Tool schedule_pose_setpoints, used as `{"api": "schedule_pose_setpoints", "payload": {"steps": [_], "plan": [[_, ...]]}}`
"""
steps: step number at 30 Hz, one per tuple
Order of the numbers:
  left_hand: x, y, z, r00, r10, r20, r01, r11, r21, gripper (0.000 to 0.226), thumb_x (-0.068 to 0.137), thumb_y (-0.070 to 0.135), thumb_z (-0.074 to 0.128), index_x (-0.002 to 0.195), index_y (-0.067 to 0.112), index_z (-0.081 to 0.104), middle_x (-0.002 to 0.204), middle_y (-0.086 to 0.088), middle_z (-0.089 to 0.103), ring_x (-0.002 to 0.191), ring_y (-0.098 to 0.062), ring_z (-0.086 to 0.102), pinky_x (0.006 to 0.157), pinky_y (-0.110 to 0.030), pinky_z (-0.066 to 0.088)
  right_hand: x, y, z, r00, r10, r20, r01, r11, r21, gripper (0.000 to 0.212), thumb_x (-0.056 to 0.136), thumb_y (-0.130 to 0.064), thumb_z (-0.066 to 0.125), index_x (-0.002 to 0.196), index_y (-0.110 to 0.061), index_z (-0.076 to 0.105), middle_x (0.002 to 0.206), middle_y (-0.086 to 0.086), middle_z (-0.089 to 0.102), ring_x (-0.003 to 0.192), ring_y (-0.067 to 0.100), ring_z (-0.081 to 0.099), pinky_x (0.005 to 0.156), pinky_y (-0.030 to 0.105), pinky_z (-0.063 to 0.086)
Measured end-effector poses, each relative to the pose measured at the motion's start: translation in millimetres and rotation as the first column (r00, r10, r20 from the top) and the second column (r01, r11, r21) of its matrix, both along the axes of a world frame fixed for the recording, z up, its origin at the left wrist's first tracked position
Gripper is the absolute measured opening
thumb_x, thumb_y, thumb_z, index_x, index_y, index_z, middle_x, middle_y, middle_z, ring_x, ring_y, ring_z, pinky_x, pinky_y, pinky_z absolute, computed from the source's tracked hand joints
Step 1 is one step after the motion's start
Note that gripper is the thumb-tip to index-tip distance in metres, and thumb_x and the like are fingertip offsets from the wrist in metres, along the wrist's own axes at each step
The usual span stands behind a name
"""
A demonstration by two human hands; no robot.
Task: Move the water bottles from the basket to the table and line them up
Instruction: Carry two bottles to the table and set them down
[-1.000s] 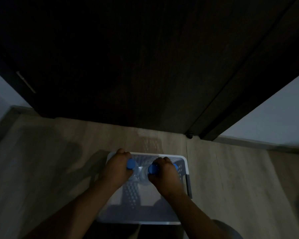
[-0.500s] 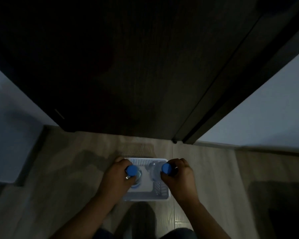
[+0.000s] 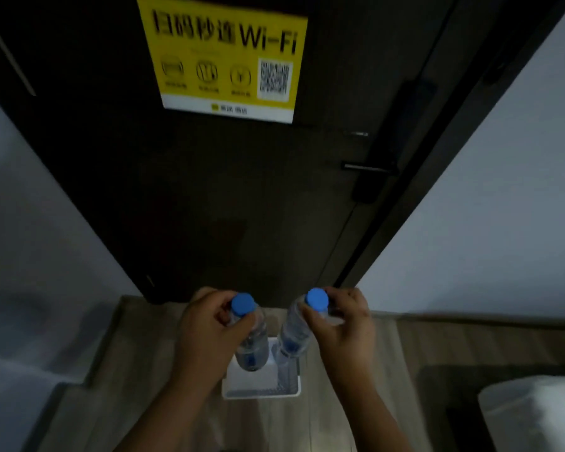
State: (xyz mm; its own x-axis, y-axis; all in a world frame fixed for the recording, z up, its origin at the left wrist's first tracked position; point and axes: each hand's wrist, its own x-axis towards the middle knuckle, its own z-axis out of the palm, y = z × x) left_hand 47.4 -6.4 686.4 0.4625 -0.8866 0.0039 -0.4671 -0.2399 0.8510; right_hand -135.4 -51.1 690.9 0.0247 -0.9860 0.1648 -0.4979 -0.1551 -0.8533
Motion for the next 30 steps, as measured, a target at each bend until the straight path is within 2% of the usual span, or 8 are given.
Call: {"api": "schedule_pose_setpoints", "payload": {"steps": [3, 5, 9, 12, 16, 20, 25, 30], "plan": [[2, 6, 61, 0.998, 0.016, 0.053, -0.009, 0.99, -0.138, 0.026, 0.07, 0.036, 0.075, 0.084, 0.042, 0.055, 0.094, 0.014, 0.056, 0.08, -0.005, 0.061, 0.064, -0.014, 0.047, 9, 1, 63, 0.988, 0.01, 0.153, 0.004, 0.995, -0.096, 0.025, 0.074, -0.039, 0.07, 0.096, -0.034, 0.061, 0.094, -0.013, 0.052, 0.089, -0.012, 0.052, 0.07, 0.002, 0.044], [3, 9, 94, 0.995, 0.04, 0.087, -0.018, 0.972, -0.236, 0.025, 0.069, 0.042, 0.072, 0.089, 0.033, 0.062, 0.092, 0.014, 0.054, 0.079, -0.003, 0.059, 0.063, -0.011, 0.042, 15, 1, 97, 0.971, 0.064, 0.232, -0.029, 0.988, -0.149, 0.022, 0.075, -0.033, 0.073, 0.094, -0.037, 0.061, 0.096, -0.011, 0.053, 0.091, -0.012, 0.053, 0.071, -0.002, 0.041], [6, 17, 142, 0.988, 0.084, 0.133, -0.021, 0.91, -0.414, 0.045, 0.068, 0.054, 0.061, 0.095, 0.019, 0.067, 0.091, 0.008, 0.055, 0.082, 0.002, 0.057, 0.067, -0.006, 0.044, 23, 4, 142, 0.92, 0.185, 0.346, -0.108, 0.967, -0.229, 0.022, 0.072, -0.046, 0.067, 0.093, -0.042, 0.062, 0.1, -0.011, 0.06, 0.095, -0.005, 0.059, 0.076, 0.005, 0.046], [10, 23, 169, 0.981, 0.153, 0.121, -0.072, 0.86, -0.505, 0.045, 0.069, 0.055, 0.06, 0.095, 0.019, 0.067, 0.091, 0.01, 0.055, 0.084, 0.002, 0.057, 0.071, -0.003, 0.043, 26, 0, 166, 0.851, 0.304, 0.427, -0.203, 0.942, -0.266, 0.019, 0.08, -0.043, 0.066, 0.098, -0.036, 0.064, 0.095, -0.009, 0.068, 0.089, 0.004, 0.066, 0.071, 0.012, 0.052], [5, 27, 195, 0.968, 0.23, 0.101, -0.136, 0.818, -0.558, 0.041, 0.073, 0.053, 0.06, 0.099, 0.022, 0.063, 0.098, 0.012, 0.052, 0.091, 0.005, 0.056, 0.074, 0.0, 0.041, 29, -8, 190, 0.783, 0.465, 0.413, -0.341, 0.876, -0.341, 0.018, 0.086, -0.042, 0.061, 0.101, -0.034, 0.061, 0.095, -0.007, 0.068, 0.086, 0.009, 0.067, 0.071, 0.019, 0.055], [-6, 40, 210, 0.954, 0.291, 0.068, -0.196, 0.781, -0.593, 0.035, 0.081, 0.053, 0.059, 0.101, 0.024, 0.059, 0.103, 0.006, 0.054, 0.091, -0.003, 0.059, 0.077, -0.008, 0.047, 34, -10, 206, 0.7, 0.576, 0.422, -0.421, 0.81, -0.408, 0.015, 0.087, -0.041, 0.058, 0.102, -0.037, 0.06, 0.093, -0.006, 0.067, 0.081, 0.005, 0.066, 0.066, 0.013, 0.051], [-28, 76, 220, 0.884, 0.353, -0.307, -0.467, 0.641, -0.609, 0.028, 0.083, 0.046, 0.056, 0.097, 0.024, 0.065, 0.083, 0.008, 0.07, 0.071, 0.002, 0.065, 0.058, -0.009, 0.049, 43, -2, 220, 0.581, 0.707, 0.403, -0.542, 0.705, -0.457, 0.019, 0.087, -0.042, 0.054, 0.106, -0.037, 0.056, 0.094, -0.01, 0.065, 0.082, 0.004, 0.065, 0.065, 0.011, 0.051], [-42, 123, 230, 0.847, 0.486, -0.214, -0.496, 0.578, -0.648, 0.026, 0.091, 0.04, 0.052, 0.1, 0.019, 0.063, 0.093, 0.005, 0.069, 0.082, -0.006, 0.067, 0.063, -0.011, 0.051, 59, 24, 229, 0.443, 0.805, 0.394, -0.655, 0.591, -0.472, 0.026, 0.088, -0.04, 0.054, 0.109, -0.025, 0.058, 0.092, -0.006, 0.065, 0.085, 0.006, 0.065, 0.068, 0.011, 0.049]]}}
